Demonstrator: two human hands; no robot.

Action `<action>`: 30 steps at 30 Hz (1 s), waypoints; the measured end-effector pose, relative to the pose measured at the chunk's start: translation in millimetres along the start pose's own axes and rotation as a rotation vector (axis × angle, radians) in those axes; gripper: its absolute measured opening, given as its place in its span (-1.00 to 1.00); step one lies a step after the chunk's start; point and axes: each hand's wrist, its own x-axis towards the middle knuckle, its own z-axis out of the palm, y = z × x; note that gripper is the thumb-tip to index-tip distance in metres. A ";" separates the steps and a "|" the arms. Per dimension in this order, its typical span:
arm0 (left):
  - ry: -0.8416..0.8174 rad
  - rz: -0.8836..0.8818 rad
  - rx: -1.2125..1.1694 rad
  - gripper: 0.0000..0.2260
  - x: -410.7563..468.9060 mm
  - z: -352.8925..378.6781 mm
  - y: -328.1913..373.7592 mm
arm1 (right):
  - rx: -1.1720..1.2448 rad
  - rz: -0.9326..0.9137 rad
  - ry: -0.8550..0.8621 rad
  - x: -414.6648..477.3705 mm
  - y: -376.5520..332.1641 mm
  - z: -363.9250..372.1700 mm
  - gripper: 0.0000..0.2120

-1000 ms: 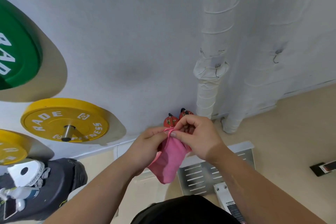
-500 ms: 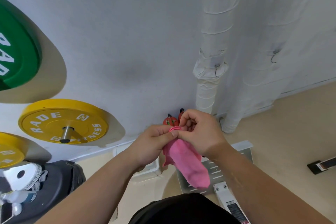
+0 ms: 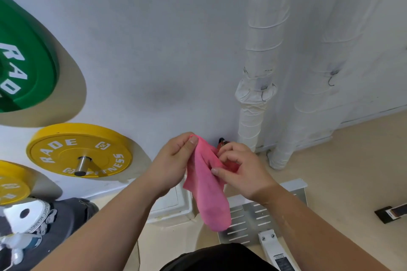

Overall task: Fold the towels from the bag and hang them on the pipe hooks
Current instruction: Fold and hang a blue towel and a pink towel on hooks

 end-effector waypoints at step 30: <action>0.382 0.011 -0.029 -0.77 39.0 -93.9 -11.0 | 0.389 0.131 0.325 42.7 -34.3 -107.6 -0.74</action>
